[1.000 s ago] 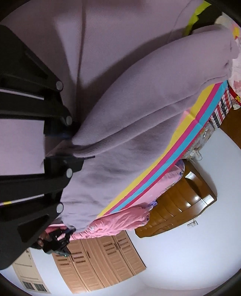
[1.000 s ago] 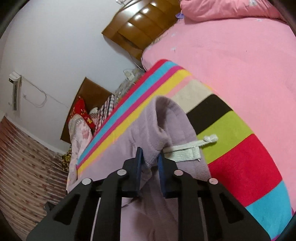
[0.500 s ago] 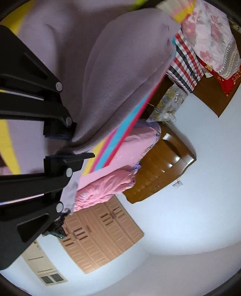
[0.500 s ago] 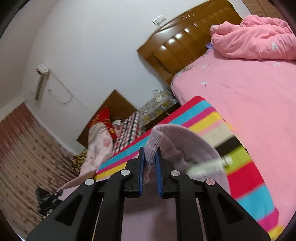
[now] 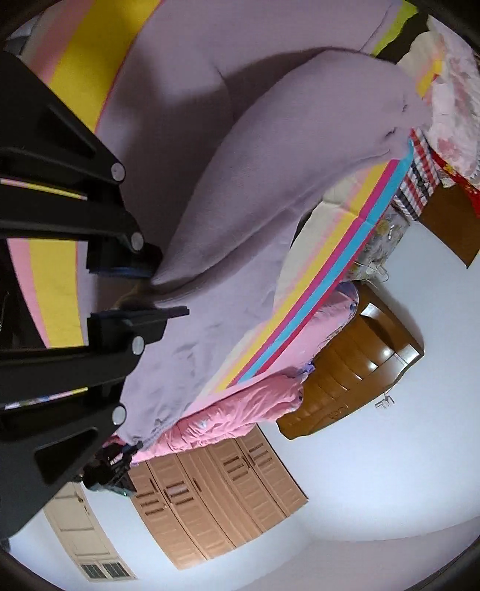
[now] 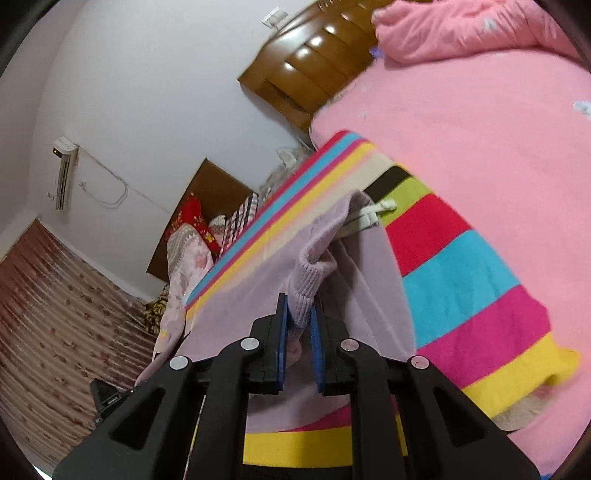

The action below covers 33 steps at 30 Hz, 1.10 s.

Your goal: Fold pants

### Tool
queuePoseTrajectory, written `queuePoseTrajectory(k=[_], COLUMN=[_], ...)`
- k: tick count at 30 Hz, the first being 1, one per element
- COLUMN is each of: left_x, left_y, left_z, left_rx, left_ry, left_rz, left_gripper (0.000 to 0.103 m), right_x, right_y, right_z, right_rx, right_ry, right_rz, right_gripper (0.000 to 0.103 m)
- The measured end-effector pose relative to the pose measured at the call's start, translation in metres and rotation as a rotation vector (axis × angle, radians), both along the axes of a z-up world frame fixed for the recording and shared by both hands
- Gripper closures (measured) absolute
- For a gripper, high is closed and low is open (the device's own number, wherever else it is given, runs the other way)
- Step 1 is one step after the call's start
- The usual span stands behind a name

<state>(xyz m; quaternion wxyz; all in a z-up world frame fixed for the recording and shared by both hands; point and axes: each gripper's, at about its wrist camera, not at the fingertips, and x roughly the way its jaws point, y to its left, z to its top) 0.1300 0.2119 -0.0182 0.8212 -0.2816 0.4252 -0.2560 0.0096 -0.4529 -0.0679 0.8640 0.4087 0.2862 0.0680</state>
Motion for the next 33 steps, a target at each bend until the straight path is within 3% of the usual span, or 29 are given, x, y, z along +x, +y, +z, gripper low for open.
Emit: queuePoseTrajectory(k=[4, 5, 8, 11, 13, 15, 18, 20, 22, 25, 27, 31, 33], left_x=[0.01, 0.011, 0.006, -0.002, -0.002, 0.003, 0.002, -0.001, -0.005, -0.01, -0.011, -0.007, -0.005], left_y=[-0.002, 0.001, 0.006, 0.001, -0.001, -0.003, -0.004, -0.003, -0.003, -0.004, -0.006, -0.013, -0.015], left_z=[-0.055, -0.065, -0.056, -0.042, -0.046, -0.056, -0.06, -0.055, -0.05, -0.047, -0.05, -0.047, -0.04], left_rx=[0.039, 0.012, -0.01, 0.036, 0.06, 0.062, 0.056, 0.054, 0.081, 0.097, 0.098, 0.089, 0.118], left_ry=[0.146, 0.151, 0.117, 0.067, 0.072, 0.099, 0.106, 0.089, 0.067, 0.051, 0.05, 0.043, 0.026], left_rz=[0.004, 0.011, 0.019, 0.019, 0.021, 0.025, 0.027, 0.026, 0.052, 0.057, 0.051, 0.071, 0.08], left_gripper=[0.091, 0.091, 0.091, 0.091, 0.091, 0.09, 0.083, 0.061, 0.056, 0.057, 0.057, 0.058, 0.075], right_x=[0.002, 0.001, -0.004, -0.012, -0.014, -0.011, -0.013, -0.015, -0.021, -0.037, -0.037, -0.02, -0.004], right_y=[-0.004, -0.004, -0.001, 0.008, 0.009, 0.004, 0.0, 0.003, 0.005, 0.019, 0.052, 0.127, 0.162], right_z=[-0.051, -0.054, -0.034, -0.016, -0.023, -0.05, -0.051, -0.04, -0.029, -0.004, 0.012, 0.019, 0.007], right_rx=[0.014, 0.039, 0.013, -0.054, -0.063, -0.046, -0.039, -0.1, -0.194, -0.386, -0.484, -0.569, -0.676], right_ry=[0.135, 0.129, 0.097, 0.069, 0.099, 0.156, 0.116, 0.114, 0.143, 0.128, 0.056, -0.031, -0.015], right_rz=[-0.027, -0.029, -0.027, -0.021, -0.035, -0.057, -0.051, -0.043, -0.085, -0.188, -0.107, 0.124, 0.189], right_gripper=[0.089, 0.089, 0.089, 0.089, 0.089, 0.089, 0.088, 0.065, 0.058, 0.057, 0.057, 0.058, 0.058])
